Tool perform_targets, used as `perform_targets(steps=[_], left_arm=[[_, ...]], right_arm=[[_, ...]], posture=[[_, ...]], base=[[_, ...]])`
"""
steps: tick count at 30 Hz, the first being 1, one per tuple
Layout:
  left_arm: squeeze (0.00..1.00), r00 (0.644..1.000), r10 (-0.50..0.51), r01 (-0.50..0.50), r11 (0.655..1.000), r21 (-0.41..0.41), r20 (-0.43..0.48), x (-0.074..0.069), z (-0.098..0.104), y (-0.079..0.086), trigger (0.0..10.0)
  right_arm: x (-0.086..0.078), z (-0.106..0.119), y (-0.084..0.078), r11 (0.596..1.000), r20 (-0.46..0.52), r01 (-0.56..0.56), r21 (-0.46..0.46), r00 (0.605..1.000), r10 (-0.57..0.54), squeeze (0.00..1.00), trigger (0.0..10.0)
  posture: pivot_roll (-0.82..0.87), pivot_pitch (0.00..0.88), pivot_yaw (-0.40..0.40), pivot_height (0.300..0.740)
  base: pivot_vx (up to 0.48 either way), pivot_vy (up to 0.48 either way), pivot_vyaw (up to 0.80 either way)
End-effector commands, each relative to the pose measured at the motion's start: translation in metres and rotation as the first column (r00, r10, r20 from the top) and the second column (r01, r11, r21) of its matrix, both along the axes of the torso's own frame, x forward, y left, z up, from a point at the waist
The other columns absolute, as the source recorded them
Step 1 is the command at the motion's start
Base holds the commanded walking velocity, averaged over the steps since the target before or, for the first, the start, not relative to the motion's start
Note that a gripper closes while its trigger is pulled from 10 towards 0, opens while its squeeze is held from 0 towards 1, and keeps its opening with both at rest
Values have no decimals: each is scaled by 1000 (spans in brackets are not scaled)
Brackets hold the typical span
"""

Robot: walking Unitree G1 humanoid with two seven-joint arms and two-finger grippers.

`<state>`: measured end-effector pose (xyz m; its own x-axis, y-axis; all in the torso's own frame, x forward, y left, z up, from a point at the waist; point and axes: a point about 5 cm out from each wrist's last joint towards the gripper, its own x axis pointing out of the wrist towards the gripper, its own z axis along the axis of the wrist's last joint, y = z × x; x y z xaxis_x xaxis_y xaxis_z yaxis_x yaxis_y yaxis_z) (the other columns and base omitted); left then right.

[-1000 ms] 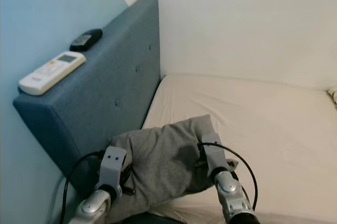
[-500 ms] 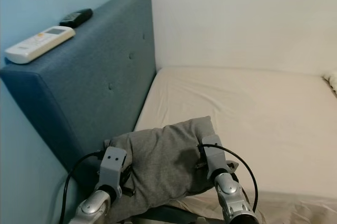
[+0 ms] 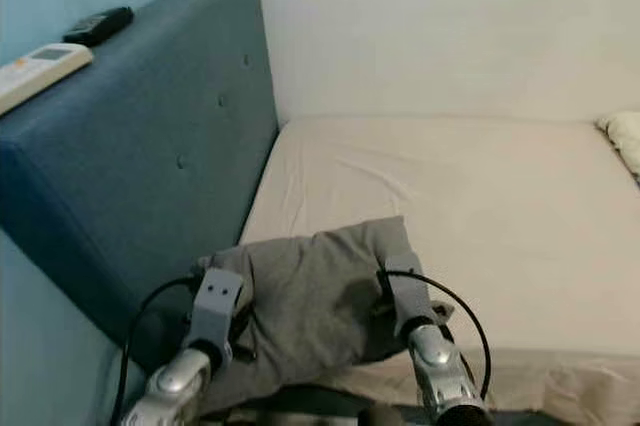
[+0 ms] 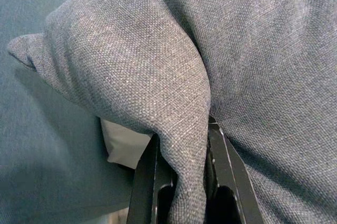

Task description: Clean up the room

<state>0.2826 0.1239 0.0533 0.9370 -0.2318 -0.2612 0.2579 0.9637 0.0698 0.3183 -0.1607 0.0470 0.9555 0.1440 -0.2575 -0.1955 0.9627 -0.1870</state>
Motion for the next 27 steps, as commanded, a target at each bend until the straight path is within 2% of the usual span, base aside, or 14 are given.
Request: perform_targets(steps=[1,5,13,22,27], left_arm=[[0,999,-10,11,1000,-5,41,7,14,-2,10000],[0,998,35,-34,999,-13,49,10,18,7,10000],[0,996,67,-65,997,-35,63,11,26,13,10000],[0,996,67,-65,997,-43,65,11,30,11,10000],[0,997,32,-28,998,-58,64,10,34,5,10000]], right_arm=[[5,7,13,998,21,-68,8,997,68,0,10000],[12,15,14,996,36,-84,1,996,84,0,10000],[24,29,12,994,55,-106,-11,993,106,0,10000],[32,39,10,991,76,-124,-46,989,127,0,10000],[37,47,5,991,94,-123,-60,987,129,0,10000]], posture=[[32,237,1,640],[38,276,-1,640],[35,302,-17,625],[32,315,-19,611],[33,321,-15,611]], base=[[0,0,0],[0,0,0],[0,0,0],[0,0,0],[0,0,0]])
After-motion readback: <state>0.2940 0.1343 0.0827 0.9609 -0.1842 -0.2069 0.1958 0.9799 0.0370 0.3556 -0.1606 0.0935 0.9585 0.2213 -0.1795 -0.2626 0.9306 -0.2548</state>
